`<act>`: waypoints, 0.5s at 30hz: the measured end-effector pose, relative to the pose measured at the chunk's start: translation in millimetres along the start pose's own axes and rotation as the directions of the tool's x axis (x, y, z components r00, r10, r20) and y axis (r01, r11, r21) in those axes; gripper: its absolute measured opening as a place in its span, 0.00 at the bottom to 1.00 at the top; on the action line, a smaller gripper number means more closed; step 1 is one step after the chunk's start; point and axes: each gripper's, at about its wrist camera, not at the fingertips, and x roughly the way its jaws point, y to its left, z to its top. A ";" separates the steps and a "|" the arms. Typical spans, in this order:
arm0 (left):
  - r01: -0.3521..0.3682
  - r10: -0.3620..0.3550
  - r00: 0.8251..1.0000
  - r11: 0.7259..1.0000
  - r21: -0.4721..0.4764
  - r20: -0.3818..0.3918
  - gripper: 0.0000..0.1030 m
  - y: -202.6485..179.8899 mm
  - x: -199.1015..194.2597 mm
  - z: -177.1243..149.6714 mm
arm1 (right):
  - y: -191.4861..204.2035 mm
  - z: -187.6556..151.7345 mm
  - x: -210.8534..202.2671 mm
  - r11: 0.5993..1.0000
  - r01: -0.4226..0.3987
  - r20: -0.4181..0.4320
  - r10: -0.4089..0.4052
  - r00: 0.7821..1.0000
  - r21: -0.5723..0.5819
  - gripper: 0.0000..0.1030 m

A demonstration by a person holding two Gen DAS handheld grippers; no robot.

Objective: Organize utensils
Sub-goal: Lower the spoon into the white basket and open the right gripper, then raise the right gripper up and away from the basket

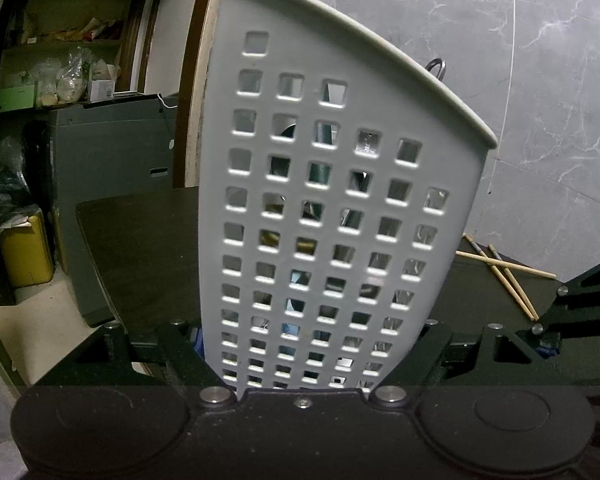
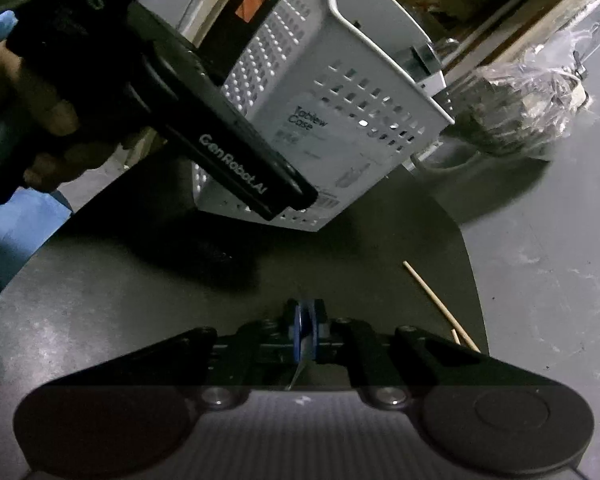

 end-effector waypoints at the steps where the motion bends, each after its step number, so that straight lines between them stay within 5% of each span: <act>1: 0.000 0.000 1.000 1.000 0.000 0.000 0.78 0.0 -0.4 -0.2 | -2.8 0.4 1.6 1.000 -0.004 -0.008 0.005 1.000 0.025 0.05; 15: -0.001 0.001 1.000 1.000 -0.001 -0.002 0.78 0.4 1.4 -0.3 | -63.5 -14.2 17.2 0.935 -0.077 -0.044 0.098 0.994 0.346 0.02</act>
